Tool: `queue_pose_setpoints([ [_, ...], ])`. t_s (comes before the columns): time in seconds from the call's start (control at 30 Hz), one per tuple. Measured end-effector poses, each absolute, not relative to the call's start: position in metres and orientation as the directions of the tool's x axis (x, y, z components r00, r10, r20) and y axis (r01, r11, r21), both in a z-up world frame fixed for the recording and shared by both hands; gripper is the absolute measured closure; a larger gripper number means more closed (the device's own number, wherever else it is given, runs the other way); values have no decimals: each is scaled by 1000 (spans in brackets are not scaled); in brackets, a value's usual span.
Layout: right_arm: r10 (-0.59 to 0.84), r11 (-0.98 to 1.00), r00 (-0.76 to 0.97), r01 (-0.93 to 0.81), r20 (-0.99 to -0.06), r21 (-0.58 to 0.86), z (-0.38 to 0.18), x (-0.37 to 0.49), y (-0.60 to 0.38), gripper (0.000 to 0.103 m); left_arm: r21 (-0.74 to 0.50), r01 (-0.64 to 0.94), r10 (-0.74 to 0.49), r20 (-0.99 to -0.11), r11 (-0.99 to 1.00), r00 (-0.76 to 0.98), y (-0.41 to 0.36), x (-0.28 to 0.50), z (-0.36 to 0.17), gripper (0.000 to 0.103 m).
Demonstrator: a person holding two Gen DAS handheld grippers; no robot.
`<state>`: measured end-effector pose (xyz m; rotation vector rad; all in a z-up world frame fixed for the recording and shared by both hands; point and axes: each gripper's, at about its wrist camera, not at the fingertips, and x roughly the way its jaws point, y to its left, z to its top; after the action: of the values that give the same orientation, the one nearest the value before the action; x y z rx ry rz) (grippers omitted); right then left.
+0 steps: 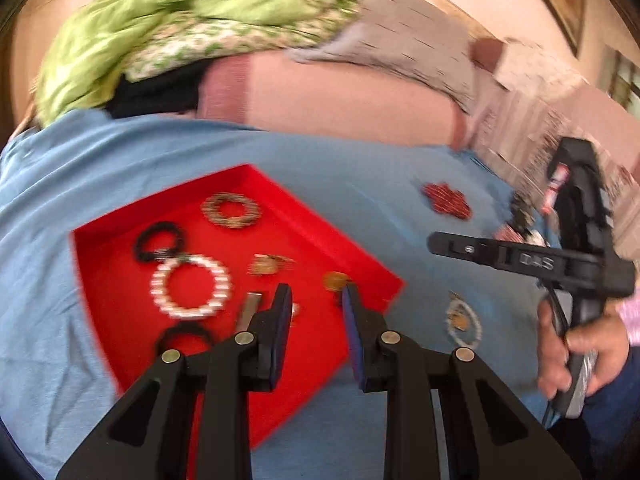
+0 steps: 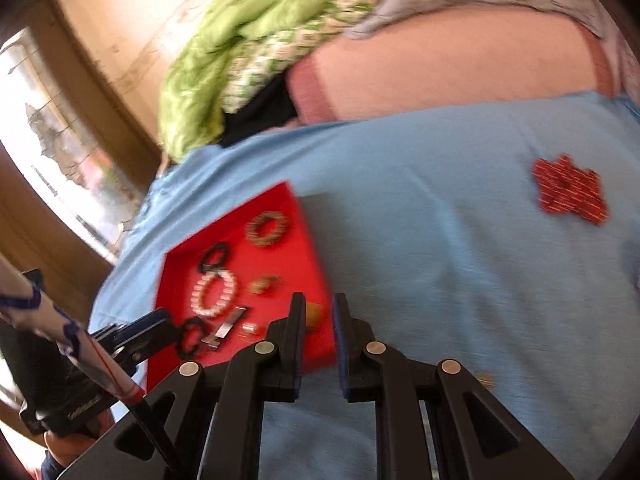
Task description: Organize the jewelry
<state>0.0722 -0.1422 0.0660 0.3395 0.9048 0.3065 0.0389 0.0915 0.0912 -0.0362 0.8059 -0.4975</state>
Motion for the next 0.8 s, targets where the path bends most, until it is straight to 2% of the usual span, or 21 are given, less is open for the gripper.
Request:
queue_pose_setpoints([
  [0.13, 359, 913, 513, -19, -780, 408, 43, 69, -178, 88, -205, 464, -462, -695, 862, 551, 61, 35, 86, 78],
  [0.5, 320, 925, 442, 44, -838, 377, 25, 66, -200, 88, -185, 593, -490, -772, 784, 406, -10, 24, 57, 78],
  [0.8, 153, 988, 431, -50, -889, 146, 15, 74, -171, 88, -169, 649, -475, -816, 742, 330, -34, 15, 40, 78],
])
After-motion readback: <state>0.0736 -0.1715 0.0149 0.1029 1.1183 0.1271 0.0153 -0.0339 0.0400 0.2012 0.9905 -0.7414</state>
